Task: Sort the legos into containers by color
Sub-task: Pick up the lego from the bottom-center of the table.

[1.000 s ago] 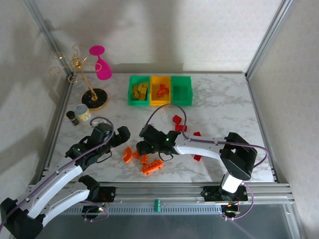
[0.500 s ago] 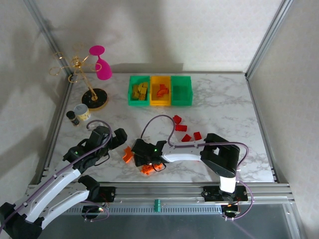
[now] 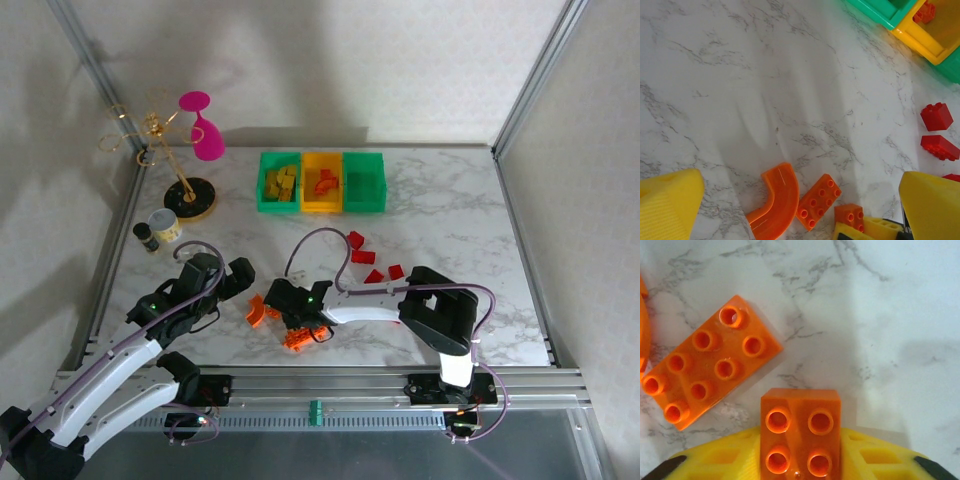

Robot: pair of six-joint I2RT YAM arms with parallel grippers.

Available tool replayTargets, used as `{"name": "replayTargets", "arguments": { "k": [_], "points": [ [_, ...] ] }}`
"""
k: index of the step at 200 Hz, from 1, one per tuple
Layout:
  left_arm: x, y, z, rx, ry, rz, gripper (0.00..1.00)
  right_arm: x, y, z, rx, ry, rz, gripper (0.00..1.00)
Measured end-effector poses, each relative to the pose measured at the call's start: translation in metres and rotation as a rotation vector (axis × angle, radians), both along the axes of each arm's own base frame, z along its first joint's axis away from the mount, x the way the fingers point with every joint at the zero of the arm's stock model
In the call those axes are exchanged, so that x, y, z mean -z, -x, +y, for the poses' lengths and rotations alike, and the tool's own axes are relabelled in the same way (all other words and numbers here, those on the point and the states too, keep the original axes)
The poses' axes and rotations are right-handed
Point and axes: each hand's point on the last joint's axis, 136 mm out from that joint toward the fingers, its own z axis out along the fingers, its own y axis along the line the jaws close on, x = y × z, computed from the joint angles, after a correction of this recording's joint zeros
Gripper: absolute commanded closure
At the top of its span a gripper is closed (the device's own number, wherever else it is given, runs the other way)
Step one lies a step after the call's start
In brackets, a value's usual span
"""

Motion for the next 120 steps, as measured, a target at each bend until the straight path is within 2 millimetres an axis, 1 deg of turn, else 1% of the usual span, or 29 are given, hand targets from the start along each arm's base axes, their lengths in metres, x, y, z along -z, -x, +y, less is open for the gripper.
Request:
{"name": "replayTargets", "arguments": {
  "k": [16, 41, 53, 66, 81, 92, 114, 120],
  "points": [
    [0.0, 0.0, 0.0, 0.0, 0.0, 0.0, 0.0, -0.001, -0.004, 0.0, -0.012, -0.001, -0.007, 0.71],
    [0.0, 0.0, 0.0, 0.001, 0.0, 0.0, 0.0, -0.006, -0.013, -0.001, -0.016, -0.011, -0.015, 0.71],
    [0.001, 0.0, -0.001, 0.003, 0.0, 0.004, 0.0, -0.014, -0.021, -0.004, -0.01, -0.023, -0.028, 0.71],
    [0.003, -0.001, -0.002, 0.005, -0.003, 0.012, 0.0, -0.027, -0.035, -0.008, 0.002, -0.044, -0.055, 0.71],
    [0.006, -0.003, -0.004, 0.011, -0.007, 0.021, 0.0, -0.043, -0.056, -0.015, 0.022, -0.069, -0.093, 0.71],
    [0.008, -0.005, -0.007, 0.019, -0.009, 0.03, 0.0, -0.052, -0.073, -0.02, 0.033, -0.077, -0.117, 0.71],
    [0.011, -0.011, -0.013, 0.032, -0.007, 0.033, 0.0, -0.071, -0.118, -0.028, 0.073, -0.111, -0.174, 0.71],
    [0.012, -0.013, -0.014, 0.034, -0.007, 0.035, 0.0, -0.077, -0.134, -0.031, 0.089, -0.122, -0.192, 0.71]
  ]
}}
